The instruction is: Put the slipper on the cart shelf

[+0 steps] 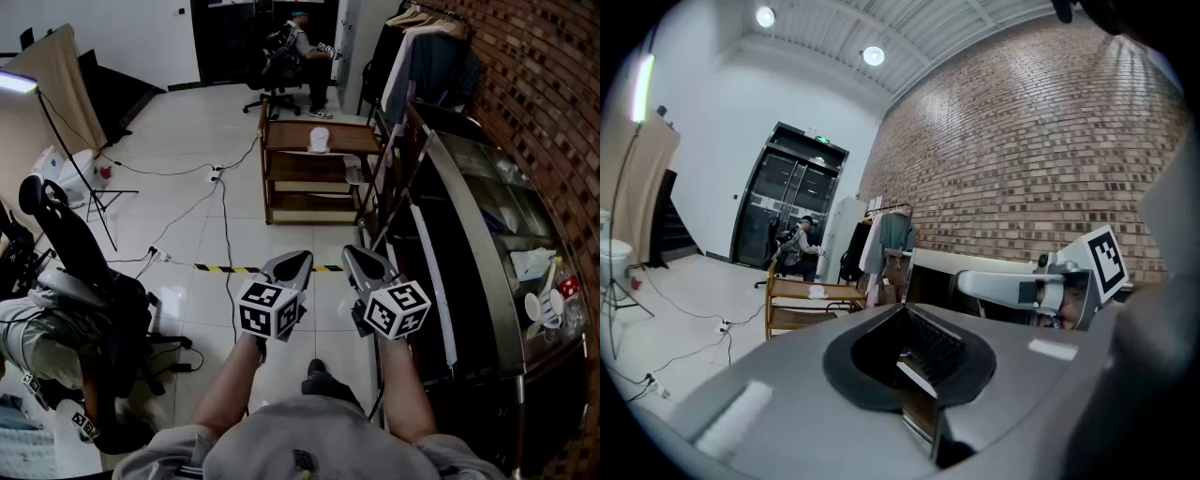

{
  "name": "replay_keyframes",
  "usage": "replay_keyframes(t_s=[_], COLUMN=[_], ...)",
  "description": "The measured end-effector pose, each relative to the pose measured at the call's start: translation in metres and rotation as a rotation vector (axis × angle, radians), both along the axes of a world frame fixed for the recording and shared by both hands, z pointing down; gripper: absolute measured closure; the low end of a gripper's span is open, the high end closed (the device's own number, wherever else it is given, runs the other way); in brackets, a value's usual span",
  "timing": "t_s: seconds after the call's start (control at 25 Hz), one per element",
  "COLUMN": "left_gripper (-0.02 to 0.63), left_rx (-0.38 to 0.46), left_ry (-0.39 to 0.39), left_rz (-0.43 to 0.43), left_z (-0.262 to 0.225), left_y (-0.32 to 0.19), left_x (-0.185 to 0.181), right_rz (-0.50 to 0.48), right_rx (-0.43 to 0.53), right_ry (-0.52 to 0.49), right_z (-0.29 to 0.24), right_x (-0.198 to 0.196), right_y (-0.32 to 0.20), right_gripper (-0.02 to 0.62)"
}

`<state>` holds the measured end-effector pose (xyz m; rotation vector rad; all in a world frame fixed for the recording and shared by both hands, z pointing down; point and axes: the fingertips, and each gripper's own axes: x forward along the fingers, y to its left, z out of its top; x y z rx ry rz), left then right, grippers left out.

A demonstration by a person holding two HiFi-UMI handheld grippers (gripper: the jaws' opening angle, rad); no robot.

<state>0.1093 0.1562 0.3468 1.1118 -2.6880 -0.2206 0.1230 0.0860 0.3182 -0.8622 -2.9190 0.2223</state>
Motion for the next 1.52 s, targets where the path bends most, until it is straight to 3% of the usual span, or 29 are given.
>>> replay_keyframes(t_s=[0.24, 0.76, 0.96, 1.52], left_gripper=[0.598, 0.598, 0.598, 0.598], left_rx=[-0.039, -0.067, -0.067, -0.033], left_ry=[-0.007, 0.026, 0.051, 0.123], left_rz=[-0.004, -0.104, -0.090, 0.014], left_z=[0.002, -0.002, 0.013, 0.051], left_y=[-0.032, -0.060, -0.065, -0.053], left_x=[-0.062, -0.195, -0.250, -0.448], right_rz=[-0.003, -0.057, -0.034, 0.121], right_rx=[-0.021, -0.033, -0.030, 0.039], right_ry=[-0.016, -0.007, 0.022, 0.095], right_z=[-0.004, -0.002, 0.013, 0.029], right_x=[-0.069, -0.200, -0.249, -0.420], right_y=[-0.037, -0.080, -0.086, -0.078], right_gripper=[0.597, 0.597, 0.597, 0.597])
